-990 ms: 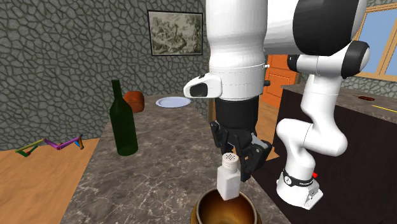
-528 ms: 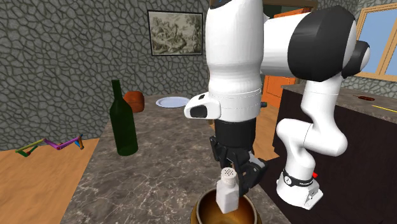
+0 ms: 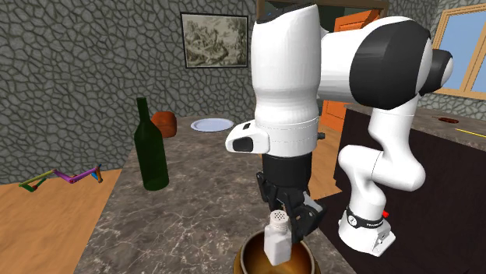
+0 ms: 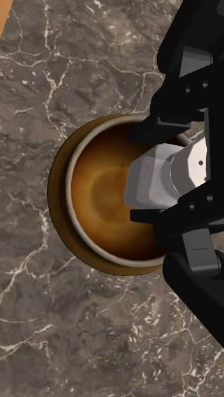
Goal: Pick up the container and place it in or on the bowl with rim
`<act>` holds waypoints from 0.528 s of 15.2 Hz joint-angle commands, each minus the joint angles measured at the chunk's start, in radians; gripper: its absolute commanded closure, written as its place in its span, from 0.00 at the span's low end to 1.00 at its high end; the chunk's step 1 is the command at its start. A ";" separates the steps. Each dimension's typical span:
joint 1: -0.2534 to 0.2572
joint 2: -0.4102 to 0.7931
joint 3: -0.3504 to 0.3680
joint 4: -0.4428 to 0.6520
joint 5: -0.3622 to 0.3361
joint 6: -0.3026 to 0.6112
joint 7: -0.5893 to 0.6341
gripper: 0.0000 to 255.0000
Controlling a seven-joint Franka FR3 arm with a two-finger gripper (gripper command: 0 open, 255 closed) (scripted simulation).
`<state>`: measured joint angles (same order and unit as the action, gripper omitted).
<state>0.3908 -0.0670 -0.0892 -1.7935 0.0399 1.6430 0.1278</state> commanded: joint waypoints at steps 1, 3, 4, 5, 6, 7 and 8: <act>0.000 0.000 0.000 0.000 0.000 0.000 0.000 1.00; 0.000 0.000 0.000 0.000 0.000 0.000 0.000 0.00; 0.000 0.000 0.000 0.000 0.000 0.000 0.000 0.00; 0.000 0.000 0.000 0.000 0.000 0.000 0.000 0.00; 0.000 0.000 0.000 0.000 0.000 0.000 0.000 0.00; 0.000 0.000 0.000 0.000 0.000 0.000 0.000 0.00; -0.001 0.007 -0.001 0.041 0.000 -0.035 0.000 0.00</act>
<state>0.3904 -0.0594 -0.0898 -1.7675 0.0404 1.6248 0.1272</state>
